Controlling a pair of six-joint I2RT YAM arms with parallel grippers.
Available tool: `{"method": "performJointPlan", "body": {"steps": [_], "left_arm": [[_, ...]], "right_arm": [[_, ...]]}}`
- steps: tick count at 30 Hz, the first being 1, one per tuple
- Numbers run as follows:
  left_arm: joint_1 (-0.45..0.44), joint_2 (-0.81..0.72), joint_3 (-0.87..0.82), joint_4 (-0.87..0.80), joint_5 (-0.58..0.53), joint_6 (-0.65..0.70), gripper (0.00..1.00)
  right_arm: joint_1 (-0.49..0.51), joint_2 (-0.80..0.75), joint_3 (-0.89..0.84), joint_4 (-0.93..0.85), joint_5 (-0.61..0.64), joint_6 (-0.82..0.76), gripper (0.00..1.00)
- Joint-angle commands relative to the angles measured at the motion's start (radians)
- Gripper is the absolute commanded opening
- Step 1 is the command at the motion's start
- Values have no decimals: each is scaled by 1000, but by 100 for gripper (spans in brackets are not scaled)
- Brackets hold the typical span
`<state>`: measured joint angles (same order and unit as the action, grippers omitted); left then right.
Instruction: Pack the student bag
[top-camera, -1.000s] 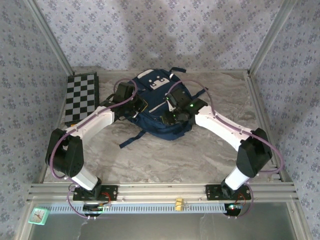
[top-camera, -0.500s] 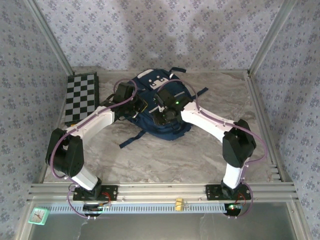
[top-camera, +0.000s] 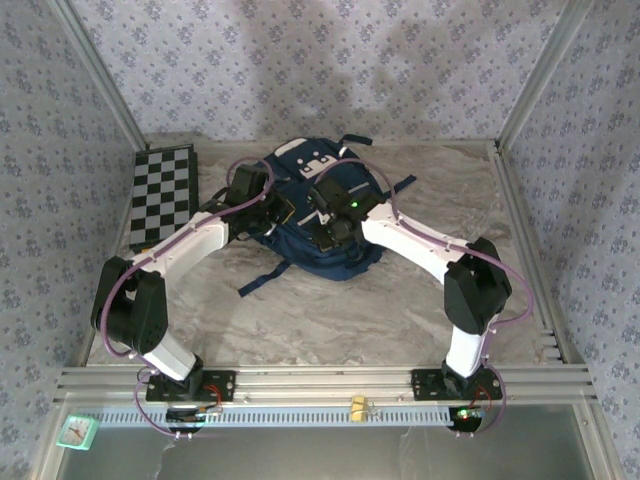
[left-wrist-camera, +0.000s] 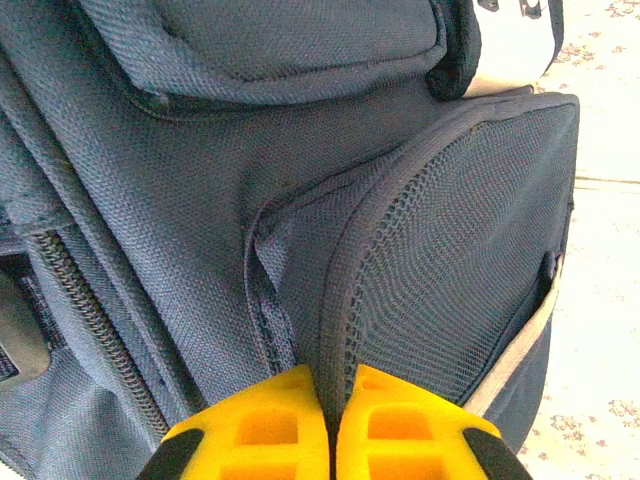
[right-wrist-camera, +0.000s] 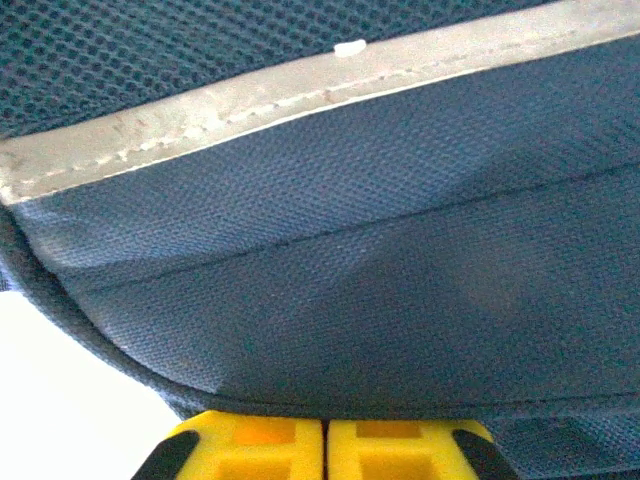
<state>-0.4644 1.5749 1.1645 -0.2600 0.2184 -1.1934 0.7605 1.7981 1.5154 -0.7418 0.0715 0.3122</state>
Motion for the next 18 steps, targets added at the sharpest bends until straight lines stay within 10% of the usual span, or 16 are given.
{"method": "performJointPlan", "body": {"steps": [1,10,18], "left_arm": [[20,-30,38,30,-3,18,0],[71,-32,28,-8,22,83,0],[115,82,176,-15,90,221,0]], "right_arm": [[-56,-30,-30,-40,75,-11,2],[-159,-142,-121,-28,159,-18,0],[43,-179,-165,128,-94,7,0]]}}
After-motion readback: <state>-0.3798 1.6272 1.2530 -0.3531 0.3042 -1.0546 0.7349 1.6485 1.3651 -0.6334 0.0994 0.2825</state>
